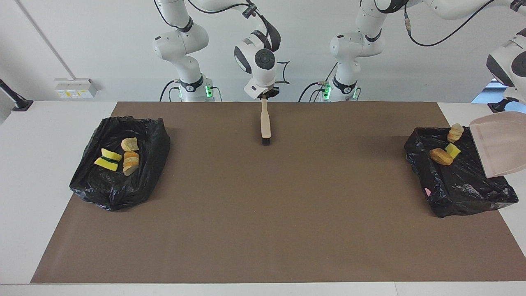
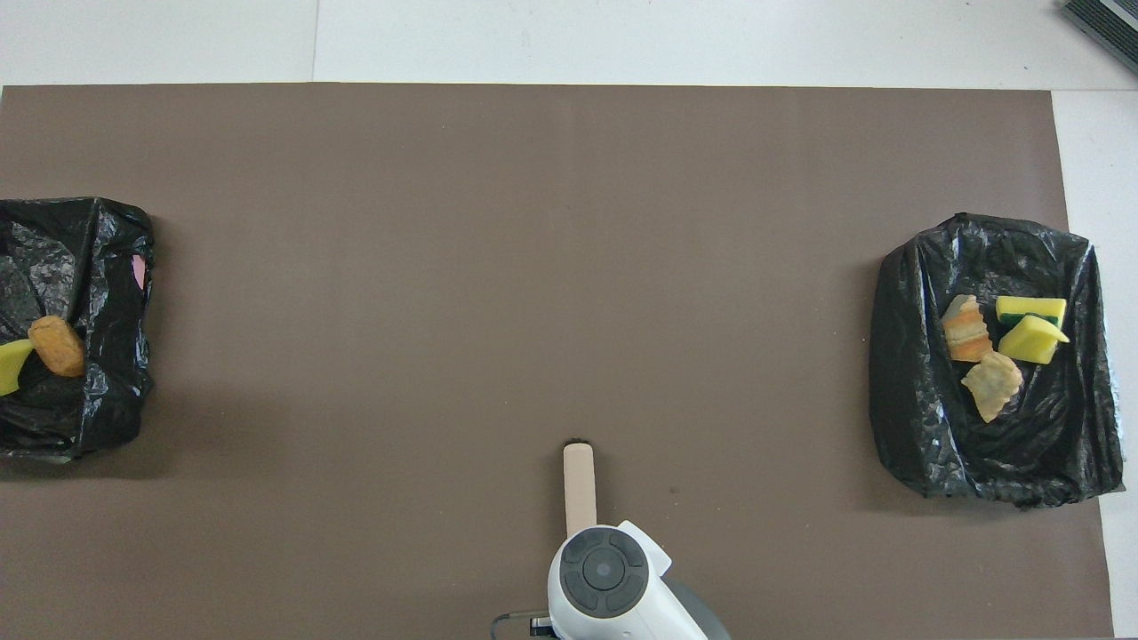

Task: Sweep and dump trash in bin
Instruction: 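Tip the dustpan into the black bag with the left gripper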

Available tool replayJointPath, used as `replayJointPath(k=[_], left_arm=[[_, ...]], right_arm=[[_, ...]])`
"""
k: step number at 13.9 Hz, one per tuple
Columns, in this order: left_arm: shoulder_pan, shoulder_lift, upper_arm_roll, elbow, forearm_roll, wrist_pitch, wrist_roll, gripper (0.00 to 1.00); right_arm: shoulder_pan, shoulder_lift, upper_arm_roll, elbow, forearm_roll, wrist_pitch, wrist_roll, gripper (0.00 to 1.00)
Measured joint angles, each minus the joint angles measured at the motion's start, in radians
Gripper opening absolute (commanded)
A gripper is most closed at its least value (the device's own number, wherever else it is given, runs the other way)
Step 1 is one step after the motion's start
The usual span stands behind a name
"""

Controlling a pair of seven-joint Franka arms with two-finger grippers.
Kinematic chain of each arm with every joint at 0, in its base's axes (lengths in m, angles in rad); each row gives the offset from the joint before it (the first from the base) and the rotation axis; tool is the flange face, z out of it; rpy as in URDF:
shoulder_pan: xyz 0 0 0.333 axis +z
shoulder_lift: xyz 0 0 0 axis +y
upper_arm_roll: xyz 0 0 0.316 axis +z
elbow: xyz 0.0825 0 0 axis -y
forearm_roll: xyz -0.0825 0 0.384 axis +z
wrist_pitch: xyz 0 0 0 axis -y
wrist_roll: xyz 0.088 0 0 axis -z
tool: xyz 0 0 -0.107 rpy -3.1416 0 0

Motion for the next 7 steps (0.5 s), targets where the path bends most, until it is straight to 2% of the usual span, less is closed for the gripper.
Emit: replayJointPath(k=[2, 3, 4, 7], left_arm=[[0.0, 0.0, 0.001, 0.051, 0.0, -0.037, 0.001, 0.0], [0.0, 0.0, -0.005, 0.074, -0.017, -0.071, -0.002, 0.0], [0.0, 0.0, -0.016, 0.092, -0.058, -0.107, -0.008, 0.0], [-0.003, 0.0, -0.063, 0.106, -0.187, -0.21, -0.098, 0.0]], right_arm=[[0.0, 0.009, 0.0, 0.002, 0.0, 0.004, 0.0, 0.56], [0.0, 0.01, 0.0, 0.002, 0.0, 0.004, 0.0, 0.84], [0.0, 0.01, 0.0, 0.002, 0.0, 0.004, -0.001, 1.0], [0.0, 0.012, 0.0, 0.013, -0.006, 0.006, -0.004, 1.0]])
